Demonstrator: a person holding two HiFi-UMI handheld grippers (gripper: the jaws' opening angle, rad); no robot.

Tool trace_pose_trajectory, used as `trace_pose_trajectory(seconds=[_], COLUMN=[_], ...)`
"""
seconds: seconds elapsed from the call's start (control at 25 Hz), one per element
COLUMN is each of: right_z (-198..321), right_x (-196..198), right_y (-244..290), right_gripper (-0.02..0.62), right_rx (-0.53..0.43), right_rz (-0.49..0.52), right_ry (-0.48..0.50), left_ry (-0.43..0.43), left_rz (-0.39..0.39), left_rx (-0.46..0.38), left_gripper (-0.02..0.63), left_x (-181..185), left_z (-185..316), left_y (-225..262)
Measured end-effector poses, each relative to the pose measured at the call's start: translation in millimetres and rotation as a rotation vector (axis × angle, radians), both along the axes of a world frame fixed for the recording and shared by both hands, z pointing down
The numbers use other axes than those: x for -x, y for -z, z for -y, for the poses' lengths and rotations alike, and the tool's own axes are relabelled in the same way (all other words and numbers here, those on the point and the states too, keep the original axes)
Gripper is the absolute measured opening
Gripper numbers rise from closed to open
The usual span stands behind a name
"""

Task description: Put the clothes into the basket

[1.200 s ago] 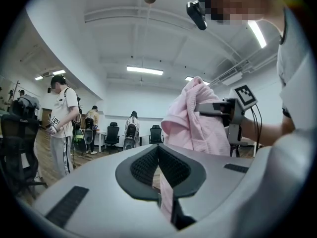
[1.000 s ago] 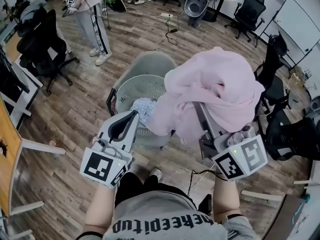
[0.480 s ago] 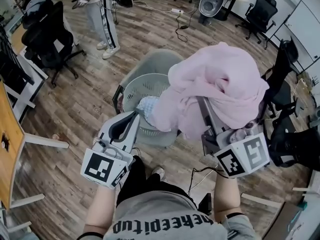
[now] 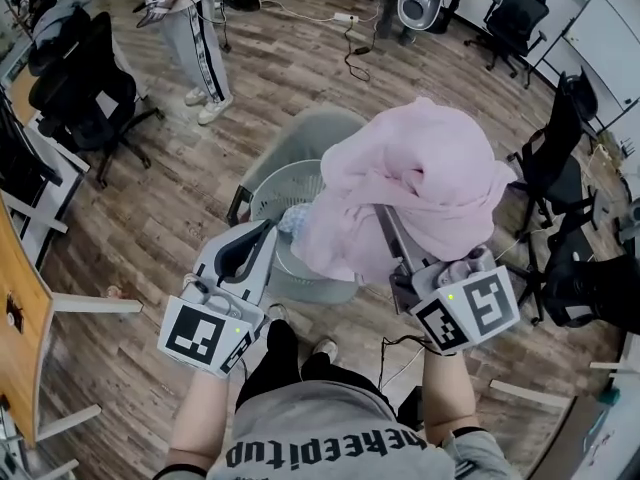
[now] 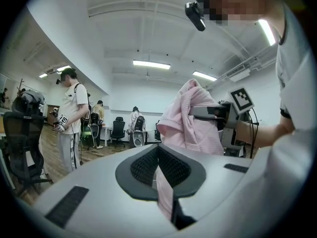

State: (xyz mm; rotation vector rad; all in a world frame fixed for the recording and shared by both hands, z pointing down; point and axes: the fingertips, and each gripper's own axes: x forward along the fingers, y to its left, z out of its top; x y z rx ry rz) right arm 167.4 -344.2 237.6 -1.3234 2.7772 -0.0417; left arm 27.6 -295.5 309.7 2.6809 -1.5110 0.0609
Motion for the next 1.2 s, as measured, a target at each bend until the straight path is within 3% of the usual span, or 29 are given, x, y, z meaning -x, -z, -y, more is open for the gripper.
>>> trace_pose_trajectory(seconds=[0.68, 1.2], right_z=[57.5, 71.5], right_x=[45.7, 71.1], right_y=[-66.7, -152.5], right_gripper=[0.241, 0.244], right_rx=[0.124, 0.268], right_rz=[-0.053, -0.128], right_ry=[-0.036, -0.042], left_ry=[-0.049, -0.090], left_rz=[0.003, 0.002], left_rx=[0.083, 0.150], left_gripper=[0.015, 0.014], left_x=[39.2, 58.7], left_z=[56.4, 77.0], left_y=[-29.4, -60.5])
